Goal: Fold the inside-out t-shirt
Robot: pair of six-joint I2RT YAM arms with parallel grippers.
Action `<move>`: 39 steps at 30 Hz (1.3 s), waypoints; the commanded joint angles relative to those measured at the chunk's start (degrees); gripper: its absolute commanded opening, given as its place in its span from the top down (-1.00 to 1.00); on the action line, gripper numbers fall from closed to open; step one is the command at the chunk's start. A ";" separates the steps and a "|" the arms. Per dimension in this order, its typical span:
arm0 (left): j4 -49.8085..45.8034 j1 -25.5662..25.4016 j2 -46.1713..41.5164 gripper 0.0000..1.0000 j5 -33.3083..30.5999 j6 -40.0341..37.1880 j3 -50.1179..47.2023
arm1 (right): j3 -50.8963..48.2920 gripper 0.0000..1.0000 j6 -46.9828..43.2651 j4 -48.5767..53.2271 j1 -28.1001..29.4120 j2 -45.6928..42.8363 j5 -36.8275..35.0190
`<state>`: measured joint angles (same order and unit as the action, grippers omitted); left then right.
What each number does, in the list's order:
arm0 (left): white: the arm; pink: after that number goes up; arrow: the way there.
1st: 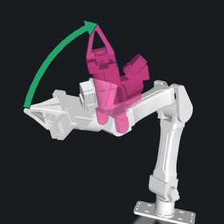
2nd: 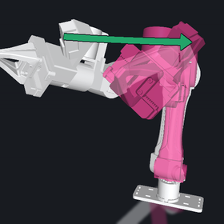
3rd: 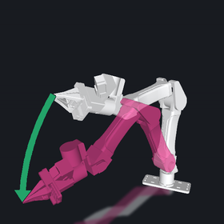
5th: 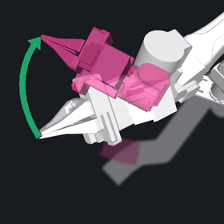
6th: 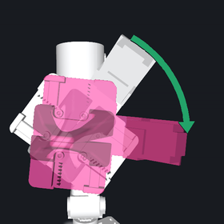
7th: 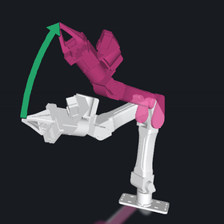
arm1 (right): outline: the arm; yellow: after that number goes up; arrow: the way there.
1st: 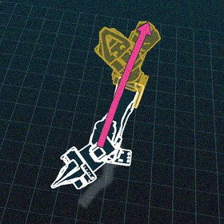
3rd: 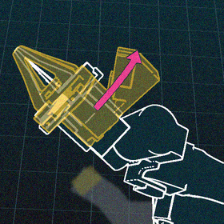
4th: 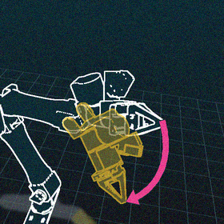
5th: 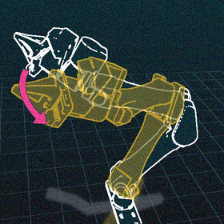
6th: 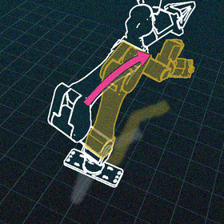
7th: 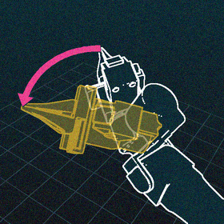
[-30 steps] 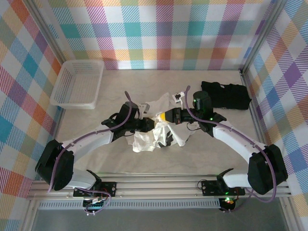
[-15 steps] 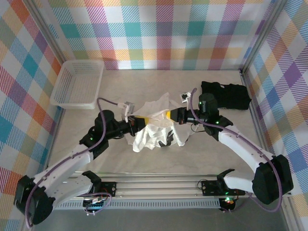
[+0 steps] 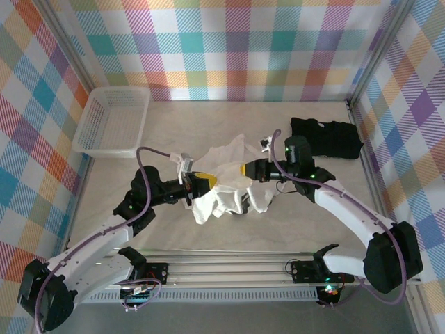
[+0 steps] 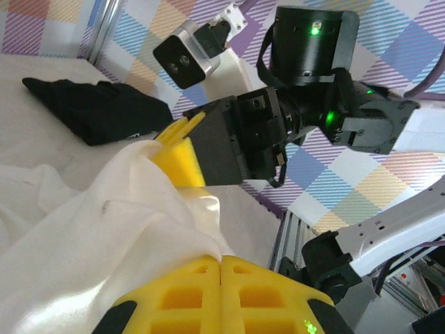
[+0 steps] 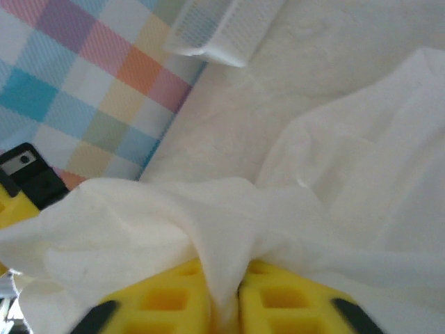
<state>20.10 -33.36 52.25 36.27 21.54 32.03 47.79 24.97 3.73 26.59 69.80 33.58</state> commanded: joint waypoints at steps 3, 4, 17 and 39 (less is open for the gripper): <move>1.63 -1.68 1.68 1.00 0.06 -1.20 0.30 | 2.45 0.25 -11.56 17.14 1.09 -5.80 -16.37; 1.61 -1.94 2.02 1.00 -0.09 -1.20 0.39 | 2.08 0.22 -13.32 17.75 1.75 -7.33 -17.31; -0.97 -3.39 2.85 1.00 -1.59 -2.89 1.43 | 2.08 0.13 -35.00 10.93 15.91 -8.33 -11.30; -8.30 -3.59 2.38 0.76 -8.22 -5.88 2.03 | 5.69 1.00 -31.13 12.49 16.57 -7.55 -8.08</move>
<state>12.27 -36.36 55.53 28.75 17.08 32.16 50.48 -7.73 14.74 43.16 61.89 21.06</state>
